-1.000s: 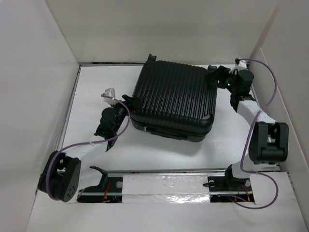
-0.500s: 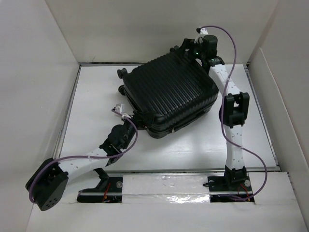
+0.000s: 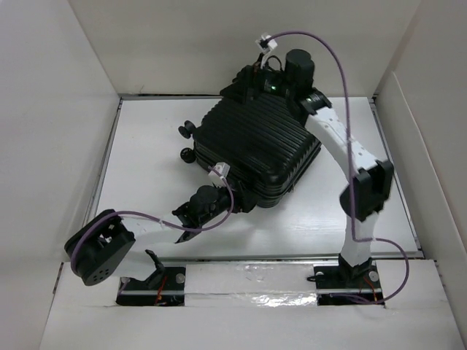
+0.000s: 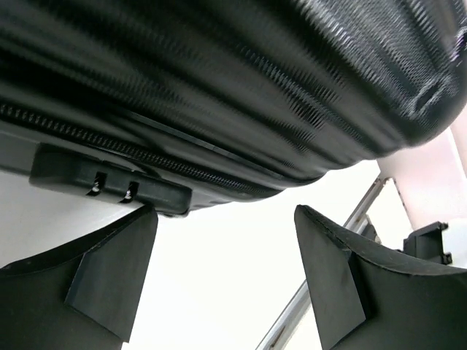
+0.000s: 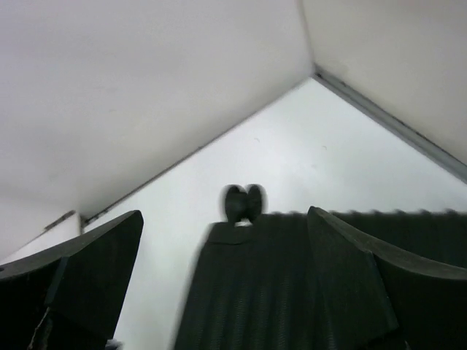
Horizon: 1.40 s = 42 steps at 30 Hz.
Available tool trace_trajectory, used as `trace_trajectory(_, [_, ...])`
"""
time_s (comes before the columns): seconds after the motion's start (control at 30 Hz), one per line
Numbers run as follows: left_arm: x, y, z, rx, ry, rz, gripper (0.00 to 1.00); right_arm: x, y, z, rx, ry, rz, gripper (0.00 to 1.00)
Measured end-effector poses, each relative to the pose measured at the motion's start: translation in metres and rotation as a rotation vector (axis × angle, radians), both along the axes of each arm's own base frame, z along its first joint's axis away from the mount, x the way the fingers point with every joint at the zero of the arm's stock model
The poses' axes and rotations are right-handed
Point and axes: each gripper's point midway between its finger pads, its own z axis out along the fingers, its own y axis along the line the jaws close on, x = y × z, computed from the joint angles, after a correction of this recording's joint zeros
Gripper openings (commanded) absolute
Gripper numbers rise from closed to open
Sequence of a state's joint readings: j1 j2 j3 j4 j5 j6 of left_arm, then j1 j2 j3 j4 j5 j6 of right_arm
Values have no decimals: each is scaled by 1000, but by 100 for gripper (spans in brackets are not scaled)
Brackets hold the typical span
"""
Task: Pack the luggage
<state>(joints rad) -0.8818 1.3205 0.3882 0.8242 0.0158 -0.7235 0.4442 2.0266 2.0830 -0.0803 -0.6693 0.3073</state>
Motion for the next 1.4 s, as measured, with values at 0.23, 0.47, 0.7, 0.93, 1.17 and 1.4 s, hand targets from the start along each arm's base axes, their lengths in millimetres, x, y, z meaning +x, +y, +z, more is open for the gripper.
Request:
trace_trajectory(0.23, [6, -8, 26, -41, -37, -3, 69, -138, -87, 74, 65, -362, -112, 7])
trace_trajectory(0.47, [2, -1, 45, -50, -80, -9, 44, -236, -163, -63, 92, -337, -325, 0])
trace_trajectory(0.7, [-10, 10, 29, 10, -64, -29, 14, -248, -207, -169, 36, -163, -516, 0])
trace_trajectory(0.93, [-21, 14, 9, 58, -29, -73, 13, -223, -227, -225, -50, -29, -623, 29])
trace_trajectory(1.17, [-25, 16, 2, 75, -32, -94, 14, -215, -221, -279, -166, 134, -544, 33])
trace_trajectory(1.4, [-27, 18, -3, 90, -39, -101, 15, -211, -212, -271, -155, 104, -484, 35])
